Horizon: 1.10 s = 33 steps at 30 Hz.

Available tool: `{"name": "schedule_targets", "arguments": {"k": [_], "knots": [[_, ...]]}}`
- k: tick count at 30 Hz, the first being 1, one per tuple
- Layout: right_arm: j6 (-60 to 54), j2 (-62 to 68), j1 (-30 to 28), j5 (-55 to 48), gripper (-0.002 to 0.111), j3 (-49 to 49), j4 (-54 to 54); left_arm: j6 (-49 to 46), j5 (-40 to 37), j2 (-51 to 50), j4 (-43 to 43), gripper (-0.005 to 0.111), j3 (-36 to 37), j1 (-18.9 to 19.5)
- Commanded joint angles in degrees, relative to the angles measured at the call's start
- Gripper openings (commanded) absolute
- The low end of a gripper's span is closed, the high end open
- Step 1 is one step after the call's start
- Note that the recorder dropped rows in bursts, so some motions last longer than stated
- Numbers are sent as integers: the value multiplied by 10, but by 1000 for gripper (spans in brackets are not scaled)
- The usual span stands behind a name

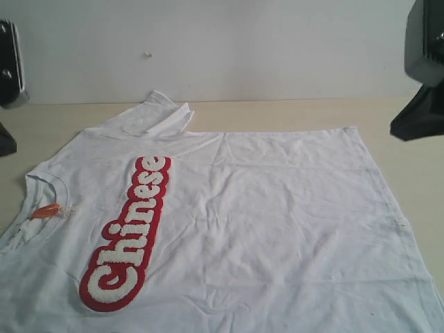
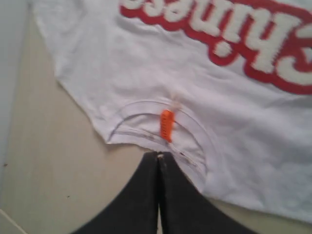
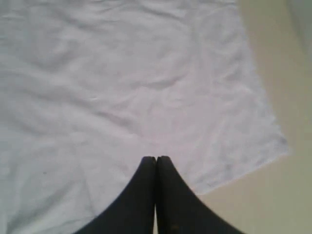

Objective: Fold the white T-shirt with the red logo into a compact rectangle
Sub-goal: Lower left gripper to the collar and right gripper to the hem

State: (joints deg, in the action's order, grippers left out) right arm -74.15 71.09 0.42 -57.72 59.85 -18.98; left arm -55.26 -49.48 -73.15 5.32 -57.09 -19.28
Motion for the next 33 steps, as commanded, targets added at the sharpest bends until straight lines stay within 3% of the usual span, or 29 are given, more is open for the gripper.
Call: {"name": "schedule_targets", "arguments": {"k": [1, 4, 6, 9, 12, 13, 16, 18, 19, 20, 26, 31, 33], "knots": [[-39, 47, 12, -54, 0, 5, -24, -58, -52, -17, -26, 0, -4, -3], [-4, 70, 42, -54, 1, 5, 31, -65, -91, -27, -27, 0, -4, -3], [15, 79, 64, -54, 7, 5, 72, -66, -92, -31, -31, 0, -2, -3], [29, 90, 91, -54, 24, 5, 108, -66, -100, -36, -40, 0, -2, -3], [29, 94, 112, -54, 51, 5, 112, -66, -101, -36, -42, 7, -2, -3], [29, 94, 119, -57, 69, 5, 111, -66, -101, -36, -42, 20, -2, -3], [29, 94, 122, -64, 94, 5, 116, -66, -101, -36, -43, 59, -2, -3], [29, 95, 122, -80, 104, 5, 119, -66, -99, -36, -43, 86, -2, -3], [29, 98, 122, -88, 105, 5, 120, -66, -97, -36, -44, 100, -2, -3], [29, 99, 122, -94, 105, 5, 120, -59, -100, -36, -53, 105, -2, -3], [29, 99, 122, -96, 105, 5, 120, -45, -102, -36, -143, 105, -2, -3], [29, 99, 122, -80, 105, 5, 122, -58, -92, -45, -143, 105, -2, -2], [27, 99, 122, -68, 105, 5, 124, -119, -103, -56, -122, 105, -2, 4]]}}
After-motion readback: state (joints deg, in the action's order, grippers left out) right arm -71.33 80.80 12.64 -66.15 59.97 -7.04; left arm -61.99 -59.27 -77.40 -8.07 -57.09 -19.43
